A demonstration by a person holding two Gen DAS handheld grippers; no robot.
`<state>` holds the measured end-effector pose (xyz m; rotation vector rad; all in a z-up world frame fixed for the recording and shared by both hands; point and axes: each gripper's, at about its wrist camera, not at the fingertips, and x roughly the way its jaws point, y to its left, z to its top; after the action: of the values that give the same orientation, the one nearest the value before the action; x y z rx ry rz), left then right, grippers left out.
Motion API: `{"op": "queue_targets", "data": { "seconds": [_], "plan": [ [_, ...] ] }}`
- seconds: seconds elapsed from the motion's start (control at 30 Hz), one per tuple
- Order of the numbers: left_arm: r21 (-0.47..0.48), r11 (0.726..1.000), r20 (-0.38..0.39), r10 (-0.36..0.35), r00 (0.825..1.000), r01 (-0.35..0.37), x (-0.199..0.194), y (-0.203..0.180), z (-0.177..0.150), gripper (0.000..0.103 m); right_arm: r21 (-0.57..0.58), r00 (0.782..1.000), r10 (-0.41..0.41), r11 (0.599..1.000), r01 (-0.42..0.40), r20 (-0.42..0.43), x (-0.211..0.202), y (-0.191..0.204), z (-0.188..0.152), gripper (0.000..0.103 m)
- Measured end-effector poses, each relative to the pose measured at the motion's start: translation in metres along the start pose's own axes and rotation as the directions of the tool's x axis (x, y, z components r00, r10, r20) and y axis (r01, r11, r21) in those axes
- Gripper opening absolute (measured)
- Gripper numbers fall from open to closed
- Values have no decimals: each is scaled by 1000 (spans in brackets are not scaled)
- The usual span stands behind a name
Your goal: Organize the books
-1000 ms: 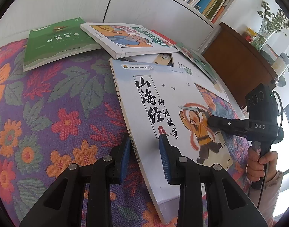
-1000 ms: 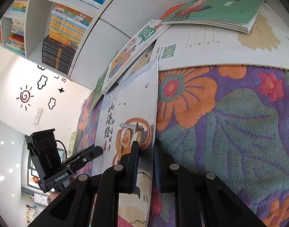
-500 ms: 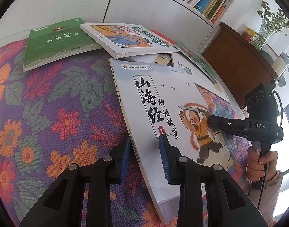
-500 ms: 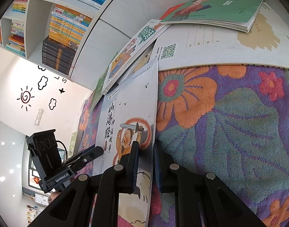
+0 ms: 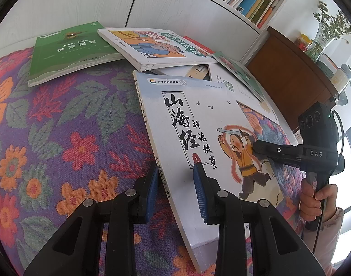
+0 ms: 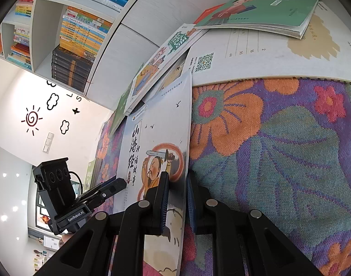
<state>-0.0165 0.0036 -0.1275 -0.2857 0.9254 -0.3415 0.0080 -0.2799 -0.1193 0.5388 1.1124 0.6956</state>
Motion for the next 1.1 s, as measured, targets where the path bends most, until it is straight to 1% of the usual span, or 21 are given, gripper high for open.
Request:
{"op": "queue_targets", "data": {
  "seconds": [0.17,0.27,0.43,0.5,0.57,0.63,0.67,0.7,0.77,0.8,0.87,0.9,0.93,1.0,1.03,1.1],
  "plan": [
    [-1,1000,1,18,1000,-18,0,-2,0,30,-8,1000,-24,1000,24,4,1,5,-1,13],
    [-22,1000,-4,19,1000,-19,0,-2,0,30,-15,999,-42,999,42,7,2,9,-1,13],
    [-119,993,-45,4,999,-10,-1,4,3,28,-25,996,-87,996,88,19,5,17,-2,14],
    [-158,987,-53,12,999,-20,0,4,5,28,-34,994,-111,993,111,18,6,21,-1,14],
    [-179,982,-63,40,997,-51,-1,0,6,27,-29,993,-114,993,115,24,6,22,-1,16],
    [-185,978,-73,82,994,-95,-3,-6,8,27,-38,995,-99,994,100,18,5,24,-1,18],
    [-181,976,-72,106,992,-118,-4,-9,8,27,-52,997,-82,995,83,12,4,25,-2,18],
    [-172,976,-68,123,990,-133,-6,-12,9,27,-60,999,-48,997,49,11,2,26,-2,18],
    [-168,979,-62,110,992,-119,-11,-16,9,27,-46,998,49,998,-48,29,-4,27,-1,17],
    [-174,980,-66,86,994,-97,-14,-17,10,27,-62,996,78,995,-75,39,-8,32,0,17],
    [-180,981,-70,64,995,-76,-18,-18,10,27,-121,998,37,992,-31,45,-11,44,-1,17],
    [-177,981,-70,73,995,-84,-20,-18,10,27,-145,999,21,989,-15,43,-11,50,-2,17],
    [-175,979,-67,92,993,-103,-24,-17,10,27,-160,999,33,987,-27,34,-11,55,-3,17],
    [-189,974,-62,114,992,-123,-31,-11,9,27,-171,997,80,982,-77,11,-8,61,-6,17],
    [-198,973,-61,110,992,-120,-35,-8,8,27,-189,995,101,977,-98,3,-6,65,-7,17],
    [-216,970,-62,96,993,-107,-41,-1,6,27,-217,994,110,970,-110,-9,-2,72,-9,17]
  ]
}}
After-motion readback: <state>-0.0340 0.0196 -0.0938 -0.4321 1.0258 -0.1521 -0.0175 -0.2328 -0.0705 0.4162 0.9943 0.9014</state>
